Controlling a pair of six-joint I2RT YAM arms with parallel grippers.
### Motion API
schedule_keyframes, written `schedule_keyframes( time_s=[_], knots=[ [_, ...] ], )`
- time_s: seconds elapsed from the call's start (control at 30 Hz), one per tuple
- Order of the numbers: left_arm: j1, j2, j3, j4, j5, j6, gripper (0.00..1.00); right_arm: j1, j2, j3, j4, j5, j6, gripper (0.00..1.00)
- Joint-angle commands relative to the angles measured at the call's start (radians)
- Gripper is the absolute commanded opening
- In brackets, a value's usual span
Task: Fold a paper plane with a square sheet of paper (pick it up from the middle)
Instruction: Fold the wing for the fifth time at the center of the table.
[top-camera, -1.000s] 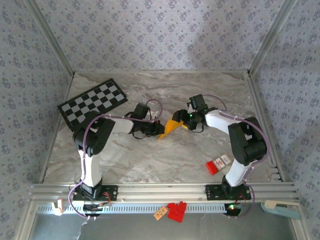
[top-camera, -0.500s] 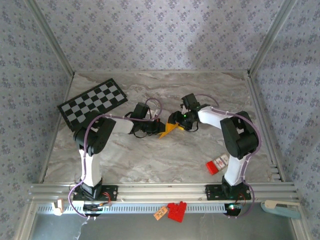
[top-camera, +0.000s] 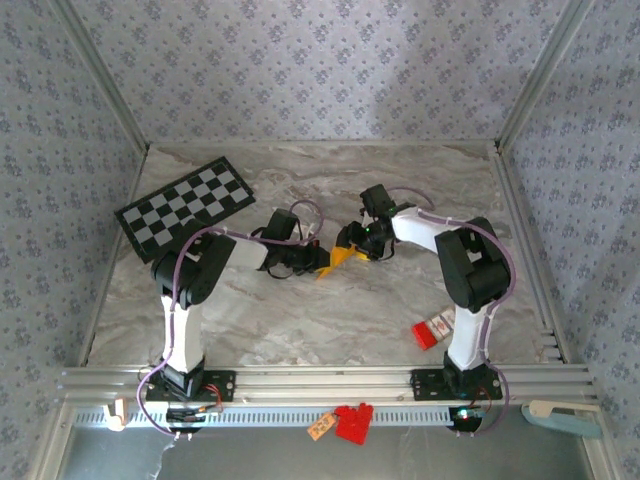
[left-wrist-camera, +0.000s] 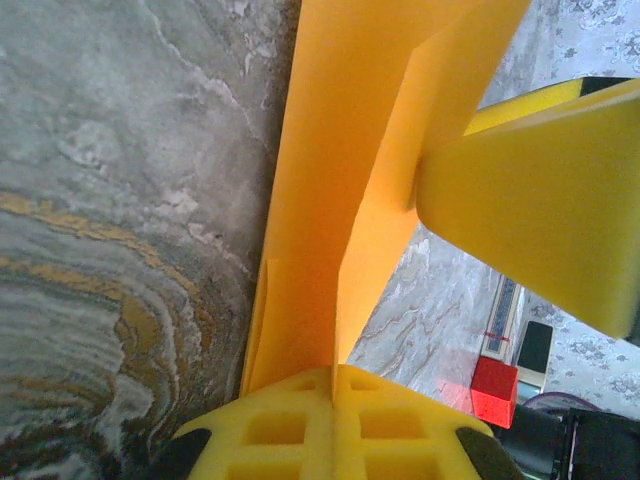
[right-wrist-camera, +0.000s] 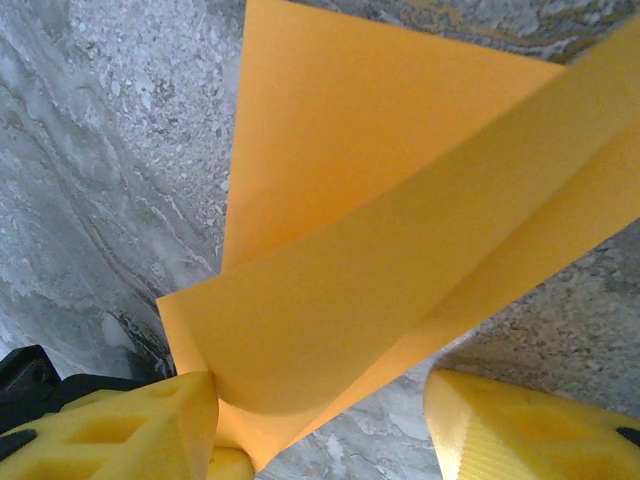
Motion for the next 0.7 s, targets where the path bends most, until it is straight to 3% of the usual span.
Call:
schedule_keyframes(
  time_s=[0.0,0.67],
  knots=[
    [0.007,0.015,-0.015,0.018,0.016,-0.005,0.04,0.011,0.064,0.033,-0.060,0.064,0.007,0.59],
    [0.015,-0.024,-0.050,0.020,0.001,-0.007,0.18,0.049,0.192,0.157,-0.256,0.189,0.011,0.58]
  ],
)
